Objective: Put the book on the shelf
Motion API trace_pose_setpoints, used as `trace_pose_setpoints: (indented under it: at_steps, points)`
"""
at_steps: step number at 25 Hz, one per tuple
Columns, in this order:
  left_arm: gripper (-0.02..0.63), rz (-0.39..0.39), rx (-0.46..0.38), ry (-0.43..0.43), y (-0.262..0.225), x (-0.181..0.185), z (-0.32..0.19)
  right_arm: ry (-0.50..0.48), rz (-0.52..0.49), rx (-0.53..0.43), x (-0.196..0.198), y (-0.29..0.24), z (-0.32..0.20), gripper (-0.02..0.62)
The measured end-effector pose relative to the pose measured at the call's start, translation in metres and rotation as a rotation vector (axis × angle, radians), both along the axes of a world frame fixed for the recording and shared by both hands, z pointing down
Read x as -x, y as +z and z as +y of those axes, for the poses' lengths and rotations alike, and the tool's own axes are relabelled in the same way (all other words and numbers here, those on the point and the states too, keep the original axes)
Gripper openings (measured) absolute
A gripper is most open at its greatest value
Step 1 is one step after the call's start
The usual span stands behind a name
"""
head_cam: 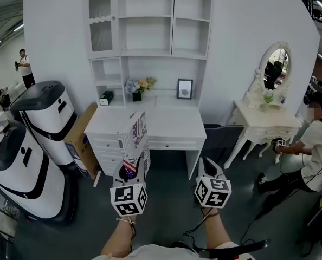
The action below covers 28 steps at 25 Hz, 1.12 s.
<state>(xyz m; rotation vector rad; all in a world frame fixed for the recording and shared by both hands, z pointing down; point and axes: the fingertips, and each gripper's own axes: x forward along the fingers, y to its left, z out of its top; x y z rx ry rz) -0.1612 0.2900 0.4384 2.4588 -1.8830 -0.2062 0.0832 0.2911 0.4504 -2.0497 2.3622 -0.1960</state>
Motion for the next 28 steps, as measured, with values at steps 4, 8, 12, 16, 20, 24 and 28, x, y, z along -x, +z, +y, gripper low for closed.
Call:
trace_pose_setpoints:
  at_steps: [4,8,12,16,20,24,28]
  points:
    - [0.158,0.010,0.011,-0.002,0.009,0.004,-0.003,-0.005,-0.001,-0.003,0.004,0.000,-0.004,0.021]
    - [0.158,0.019,0.030,-0.009,0.016,0.004,-0.015,-0.011,-0.009,0.010,0.002,0.004,-0.016,0.021]
    - [0.158,0.015,0.028,-0.018,0.017,0.004,-0.034,-0.003,-0.016,0.015,-0.005,0.009,-0.037,0.021]
    - [0.158,0.019,0.021,-0.029,0.017,0.002,-0.063,-0.003,-0.014,0.012,-0.011,0.010,-0.065,0.021]
    - [0.158,0.025,0.020,-0.035,0.013,-0.010,-0.099,-0.002,-0.011,0.028,-0.025,0.009,-0.103,0.021]
    - [0.158,0.024,0.017,-0.037,0.003,-0.024,-0.138,-0.009,-0.008,0.018,-0.039,-0.006,-0.146,0.021]
    - [0.158,0.027,-0.002,-0.043,0.010,-0.029,-0.166,-0.015,0.000,-0.007,-0.045,-0.004,-0.176,0.021]
